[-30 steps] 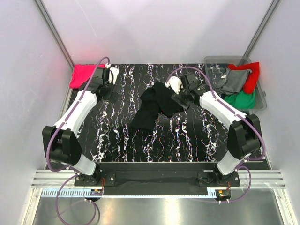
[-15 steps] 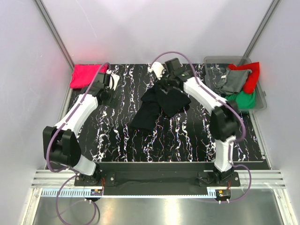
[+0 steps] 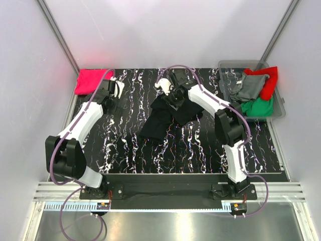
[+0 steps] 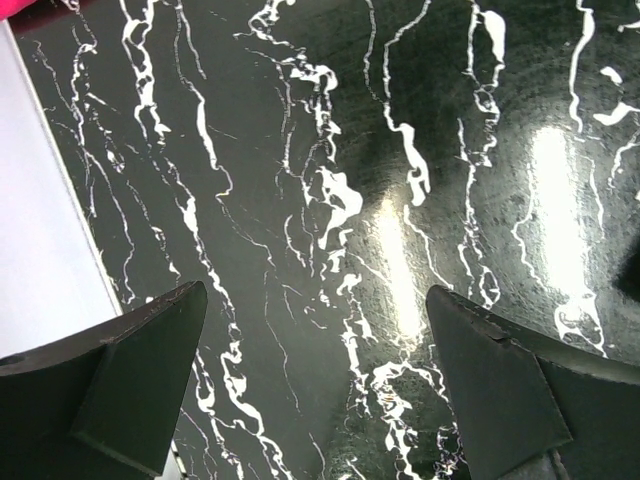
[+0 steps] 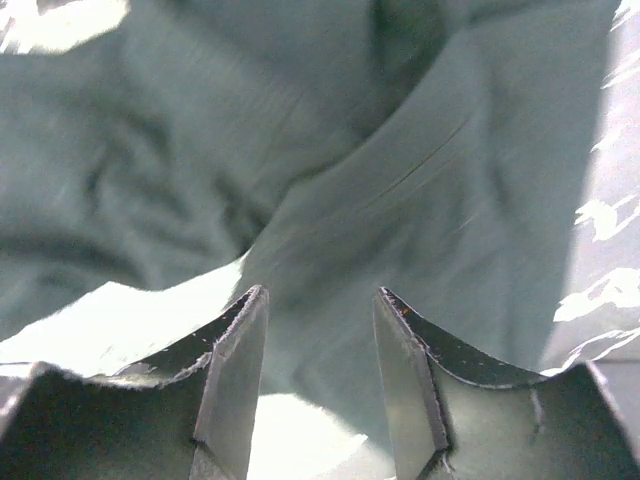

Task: Fold and stack the t-shirts
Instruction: Flatten the tshirt out

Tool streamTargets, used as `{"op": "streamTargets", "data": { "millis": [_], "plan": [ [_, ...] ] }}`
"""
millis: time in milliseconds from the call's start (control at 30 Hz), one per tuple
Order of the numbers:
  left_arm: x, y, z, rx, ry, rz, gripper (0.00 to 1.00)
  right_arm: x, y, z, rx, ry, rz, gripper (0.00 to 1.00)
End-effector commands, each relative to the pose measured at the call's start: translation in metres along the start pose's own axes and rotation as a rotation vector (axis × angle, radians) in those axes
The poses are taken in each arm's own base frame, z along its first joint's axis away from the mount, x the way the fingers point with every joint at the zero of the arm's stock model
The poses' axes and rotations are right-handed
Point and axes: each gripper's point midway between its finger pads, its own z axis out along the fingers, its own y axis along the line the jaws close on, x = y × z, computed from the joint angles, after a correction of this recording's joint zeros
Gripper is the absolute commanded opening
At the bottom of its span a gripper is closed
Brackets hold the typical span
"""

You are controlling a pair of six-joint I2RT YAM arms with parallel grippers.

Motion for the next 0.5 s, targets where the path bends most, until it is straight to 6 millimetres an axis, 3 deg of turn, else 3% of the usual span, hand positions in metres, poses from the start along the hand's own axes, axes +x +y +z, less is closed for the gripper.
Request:
{"op": "streamTargets", "data": {
  "millis": [0, 133, 300, 367, 467],
  "plan": [
    [-0.026, 0.014, -0.002, -0.021, -0.072, -0.045, 0.99, -0.002, 0.016, -0.03, 0.005, -0.012, 0.001, 0.53],
    [-0.028, 0.012, 0.002, -0.007, -0.067, -0.054, 0.99, 0.01, 0.031, -0.02, -0.021, 0.023, -0.009, 0.52],
    [-0.028, 0.012, 0.003, -0.009, -0.063, -0.06, 0.99, 0.017, 0.031, -0.002, -0.005, 0.065, -0.021, 0.58],
    [-0.027, 0.014, 0.003, -0.016, -0.06, -0.054, 0.99, 0.019, 0.027, 0.007, 0.015, 0.083, -0.012, 0.66],
    [-0.027, 0.017, 0.001, -0.03, -0.062, -0.049, 0.99, 0.021, 0.023, 0.012, 0.042, 0.1, -0.013, 0.63]
  ]
}}
